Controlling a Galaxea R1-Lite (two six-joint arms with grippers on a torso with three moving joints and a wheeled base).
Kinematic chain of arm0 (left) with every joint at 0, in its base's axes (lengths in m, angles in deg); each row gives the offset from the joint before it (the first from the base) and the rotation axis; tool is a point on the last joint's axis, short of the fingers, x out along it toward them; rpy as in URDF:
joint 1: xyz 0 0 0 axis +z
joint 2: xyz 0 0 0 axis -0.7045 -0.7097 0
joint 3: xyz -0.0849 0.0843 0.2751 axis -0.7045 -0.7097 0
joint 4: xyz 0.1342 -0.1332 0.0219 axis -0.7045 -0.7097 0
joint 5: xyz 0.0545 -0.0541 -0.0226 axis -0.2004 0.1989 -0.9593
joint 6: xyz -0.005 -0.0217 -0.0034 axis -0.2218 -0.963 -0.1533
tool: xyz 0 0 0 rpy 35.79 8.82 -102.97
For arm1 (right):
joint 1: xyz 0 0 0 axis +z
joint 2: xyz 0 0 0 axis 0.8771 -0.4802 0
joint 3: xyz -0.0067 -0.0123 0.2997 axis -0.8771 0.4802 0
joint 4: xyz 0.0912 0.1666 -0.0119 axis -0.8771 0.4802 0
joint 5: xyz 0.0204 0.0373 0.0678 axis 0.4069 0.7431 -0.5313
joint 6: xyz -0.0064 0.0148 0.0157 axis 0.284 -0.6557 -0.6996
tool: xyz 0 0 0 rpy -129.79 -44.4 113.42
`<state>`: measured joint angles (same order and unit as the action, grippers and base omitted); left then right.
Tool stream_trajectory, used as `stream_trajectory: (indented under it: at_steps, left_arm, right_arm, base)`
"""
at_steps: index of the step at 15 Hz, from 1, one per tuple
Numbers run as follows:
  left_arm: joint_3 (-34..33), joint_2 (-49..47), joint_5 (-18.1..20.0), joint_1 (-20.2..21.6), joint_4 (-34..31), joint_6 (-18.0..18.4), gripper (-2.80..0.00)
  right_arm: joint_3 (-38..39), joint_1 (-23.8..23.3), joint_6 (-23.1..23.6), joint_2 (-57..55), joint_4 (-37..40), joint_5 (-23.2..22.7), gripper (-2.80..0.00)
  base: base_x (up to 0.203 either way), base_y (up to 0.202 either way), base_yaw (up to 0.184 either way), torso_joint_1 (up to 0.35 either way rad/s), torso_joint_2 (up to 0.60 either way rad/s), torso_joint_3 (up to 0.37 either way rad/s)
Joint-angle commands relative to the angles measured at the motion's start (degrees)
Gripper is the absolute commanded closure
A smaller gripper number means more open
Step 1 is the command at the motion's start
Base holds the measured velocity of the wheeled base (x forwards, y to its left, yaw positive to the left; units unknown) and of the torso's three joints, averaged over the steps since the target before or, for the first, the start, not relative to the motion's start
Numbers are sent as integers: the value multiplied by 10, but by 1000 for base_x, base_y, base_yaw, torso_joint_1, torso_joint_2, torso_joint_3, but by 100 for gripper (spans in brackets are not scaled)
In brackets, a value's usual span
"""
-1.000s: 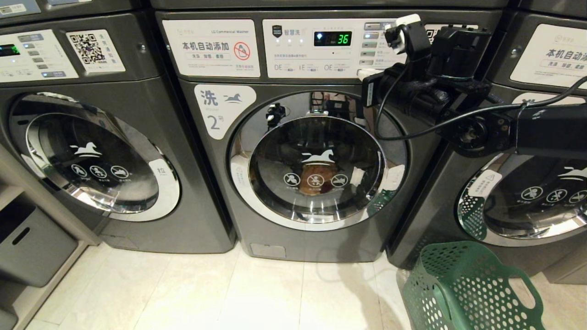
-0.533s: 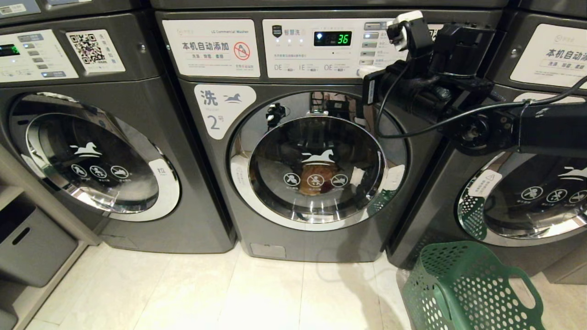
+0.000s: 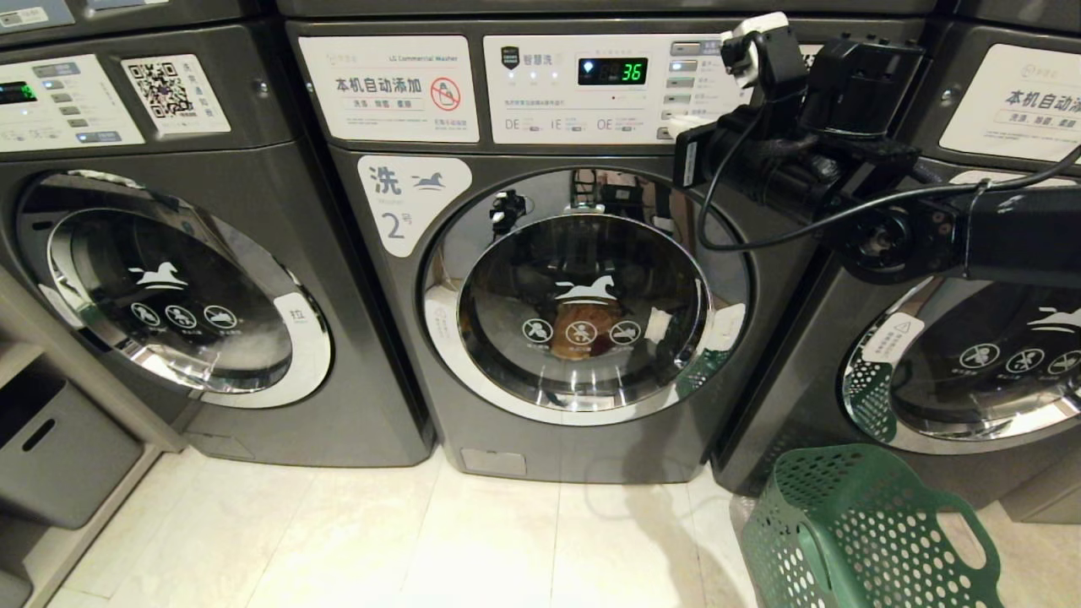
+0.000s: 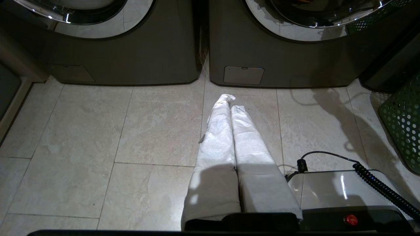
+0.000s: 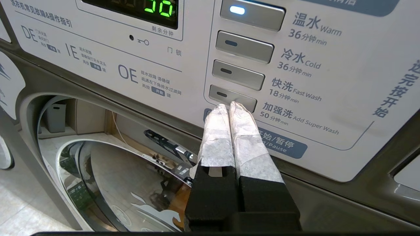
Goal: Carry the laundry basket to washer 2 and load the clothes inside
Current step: Press the washing machine switch
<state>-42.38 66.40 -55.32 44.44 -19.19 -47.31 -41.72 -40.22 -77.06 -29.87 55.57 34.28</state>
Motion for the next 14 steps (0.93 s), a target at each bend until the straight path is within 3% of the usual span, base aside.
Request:
stream_trajectory:
  at_steps: [1,14]
  left_arm:
    - [0,0,0,0,-1,0,0]
    - [0,0,1,0,-1,0,0]
  right_arm:
    - [-2,1,1,-7,-1,-1,0]
    - [-11,-1,0,-25,-8,0,0]
  base:
    - [0,0,0,0,0,0]
    - [0,0,0,0,0,0]
